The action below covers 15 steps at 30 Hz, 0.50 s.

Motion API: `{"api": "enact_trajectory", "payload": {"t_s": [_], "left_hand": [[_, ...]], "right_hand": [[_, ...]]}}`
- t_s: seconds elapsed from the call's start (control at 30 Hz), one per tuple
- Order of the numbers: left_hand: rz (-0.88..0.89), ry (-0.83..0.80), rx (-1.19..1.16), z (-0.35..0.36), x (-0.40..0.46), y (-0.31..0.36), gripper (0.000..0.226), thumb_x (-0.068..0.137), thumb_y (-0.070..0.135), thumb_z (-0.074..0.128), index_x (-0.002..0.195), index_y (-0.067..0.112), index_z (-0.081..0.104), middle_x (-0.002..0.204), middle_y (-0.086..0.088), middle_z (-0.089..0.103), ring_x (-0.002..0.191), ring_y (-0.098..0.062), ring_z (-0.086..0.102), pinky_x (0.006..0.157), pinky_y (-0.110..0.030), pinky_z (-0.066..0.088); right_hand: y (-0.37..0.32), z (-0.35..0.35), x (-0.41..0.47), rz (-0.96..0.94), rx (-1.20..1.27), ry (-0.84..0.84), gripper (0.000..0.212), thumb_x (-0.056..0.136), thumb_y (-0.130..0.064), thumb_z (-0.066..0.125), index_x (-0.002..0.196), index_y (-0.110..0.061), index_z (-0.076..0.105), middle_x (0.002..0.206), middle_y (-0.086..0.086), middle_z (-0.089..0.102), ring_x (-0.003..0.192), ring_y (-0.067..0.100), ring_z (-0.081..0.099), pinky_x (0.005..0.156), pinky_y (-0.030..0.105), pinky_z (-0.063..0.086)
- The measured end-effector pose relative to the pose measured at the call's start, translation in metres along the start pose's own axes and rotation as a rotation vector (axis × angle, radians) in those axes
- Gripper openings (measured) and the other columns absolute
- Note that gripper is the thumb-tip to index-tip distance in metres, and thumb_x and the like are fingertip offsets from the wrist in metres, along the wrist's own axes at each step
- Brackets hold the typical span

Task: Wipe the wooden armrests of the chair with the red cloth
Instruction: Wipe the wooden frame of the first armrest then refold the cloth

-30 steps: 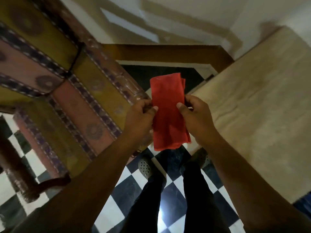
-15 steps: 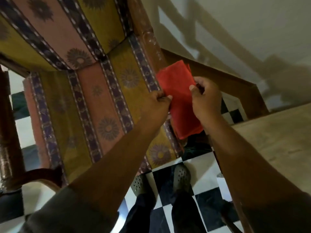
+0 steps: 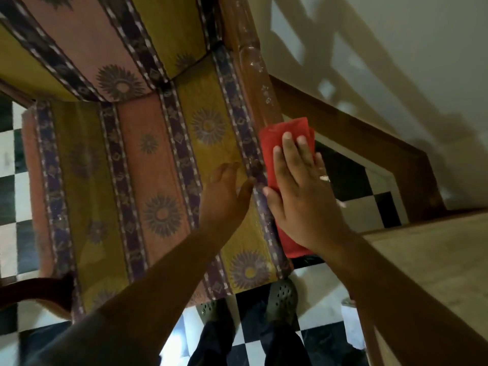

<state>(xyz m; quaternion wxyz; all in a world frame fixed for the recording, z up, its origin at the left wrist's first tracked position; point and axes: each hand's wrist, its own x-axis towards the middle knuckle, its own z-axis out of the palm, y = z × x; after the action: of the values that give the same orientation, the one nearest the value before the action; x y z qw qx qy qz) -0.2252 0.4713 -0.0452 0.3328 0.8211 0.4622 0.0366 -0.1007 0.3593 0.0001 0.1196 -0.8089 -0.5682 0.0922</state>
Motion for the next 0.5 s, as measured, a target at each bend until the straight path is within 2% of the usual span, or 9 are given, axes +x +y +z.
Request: {"api": "enact_trajectory", "payload": {"t_s": [0.07,0.13,0.23,0.33,0.4,0.47,0.5], "left_hand": [[0.097,-0.063,0.285,0.010,0.022,-0.023,0.076,0.096,0.058,0.045,0.156,0.016,0.024,0.165,-0.015,0.020,0.153,-0.034,0.012,0.122,-0.048,0.015],[0.138,-0.100,0.450,0.023,0.043,-0.042,0.091,0.089,0.075,0.034,0.158,0.019,0.012,0.167,-0.016,0.005,0.154,-0.036,-0.003,0.124,-0.054,0.004],[0.140,-0.047,0.501,0.050,0.057,-0.067,0.100,0.083,0.086,0.020,0.159,0.022,0.007,0.167,-0.014,0.001,0.154,-0.035,-0.004,0.123,-0.058,0.003],[0.160,0.051,0.479,0.067,0.057,-0.081,0.099,0.084,0.087,0.023,0.159,0.023,0.010,0.168,-0.012,0.007,0.154,-0.033,0.001,0.123,-0.058,0.006],[0.178,0.083,0.461,0.071,0.056,-0.086,0.099,0.084,0.087,0.025,0.158,0.023,0.012,0.167,-0.011,0.009,0.154,-0.032,0.003,0.123,-0.057,0.007],[0.189,0.100,0.445,0.071,0.056,-0.087,0.099,0.084,0.087,0.025,0.158,0.023,0.013,0.168,-0.011,0.009,0.155,-0.031,0.002,0.123,-0.056,0.007],[0.190,0.101,0.439,0.069,0.056,-0.086,0.099,0.084,0.087,0.025,0.158,0.023,0.013,0.168,-0.011,0.008,0.155,-0.031,0.002,0.123,-0.056,0.007]], "right_hand": [[0.004,0.002,0.003,-0.007,0.024,-0.043,0.071,0.102,-0.042,0.034,0.157,-0.007,0.006,0.167,0.015,-0.001,0.154,0.032,-0.008,0.124,0.054,0.007],[0.005,0.004,0.004,-0.017,0.020,-0.035,0.071,0.102,-0.041,0.032,0.157,-0.006,0.006,0.167,0.016,-0.001,0.154,0.032,-0.008,0.124,0.055,0.010],[0.006,0.008,0.009,-0.052,-0.043,-0.062,0.070,0.102,-0.037,0.034,0.157,-0.004,0.007,0.167,0.018,0.000,0.154,0.035,-0.006,0.121,0.060,0.019],[0.009,0.005,0.023,-0.118,-0.155,-0.096,0.068,0.101,-0.036,0.030,0.157,-0.005,0.006,0.167,0.017,-0.001,0.154,0.035,-0.007,0.120,0.061,0.021],[0.008,0.005,0.033,-0.136,-0.114,-0.088,0.068,0.101,-0.035,0.030,0.157,-0.006,0.005,0.168,0.015,-0.003,0.154,0.033,-0.008,0.121,0.059,0.019],[0.009,0.005,0.041,-0.080,0.018,-0.058,0.069,0.102,-0.035,0.030,0.158,-0.010,-0.001,0.168,0.010,-0.010,0.154,0.026,-0.013,0.125,0.049,0.014],[0.009,0.005,0.045,-0.006,0.124,-0.046,0.069,0.103,-0.036,0.030,0.158,-0.014,-0.005,0.167,0.005,-0.014,0.153,0.018,-0.015,0.125,0.037,0.009]]}}
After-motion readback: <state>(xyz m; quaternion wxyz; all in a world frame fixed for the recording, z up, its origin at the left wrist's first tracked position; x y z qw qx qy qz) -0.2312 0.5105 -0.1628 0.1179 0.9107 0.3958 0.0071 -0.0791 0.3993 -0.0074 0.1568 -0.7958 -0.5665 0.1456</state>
